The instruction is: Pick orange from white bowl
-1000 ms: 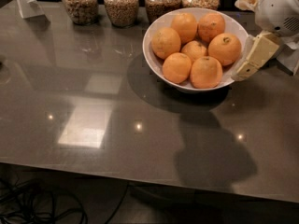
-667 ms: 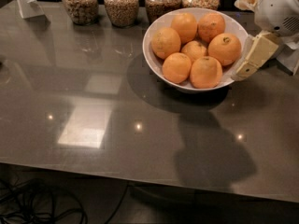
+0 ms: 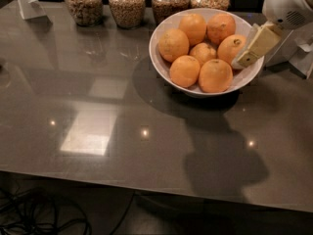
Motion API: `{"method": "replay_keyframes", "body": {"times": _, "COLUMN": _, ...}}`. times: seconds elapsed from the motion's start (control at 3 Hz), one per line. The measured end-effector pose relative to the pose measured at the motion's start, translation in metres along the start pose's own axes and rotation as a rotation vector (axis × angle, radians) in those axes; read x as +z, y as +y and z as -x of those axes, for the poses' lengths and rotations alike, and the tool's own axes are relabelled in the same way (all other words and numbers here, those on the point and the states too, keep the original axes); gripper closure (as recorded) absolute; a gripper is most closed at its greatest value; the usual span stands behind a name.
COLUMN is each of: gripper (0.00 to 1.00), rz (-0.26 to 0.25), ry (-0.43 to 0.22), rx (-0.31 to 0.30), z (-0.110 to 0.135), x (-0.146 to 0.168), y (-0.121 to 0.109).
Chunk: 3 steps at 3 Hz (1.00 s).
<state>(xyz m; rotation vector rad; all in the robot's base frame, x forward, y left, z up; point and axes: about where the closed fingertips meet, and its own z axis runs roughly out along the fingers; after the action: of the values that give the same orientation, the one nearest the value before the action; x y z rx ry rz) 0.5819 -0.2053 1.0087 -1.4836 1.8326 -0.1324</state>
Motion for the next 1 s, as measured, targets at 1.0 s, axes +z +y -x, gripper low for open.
{"method": "replay_keyframes", "body": {"times": 1.0, "gripper": 0.23, "rz": -0.106, "ry": -0.058, "rx": 0.18, "z": 0.014, "x": 0.048, "y": -0.07}}
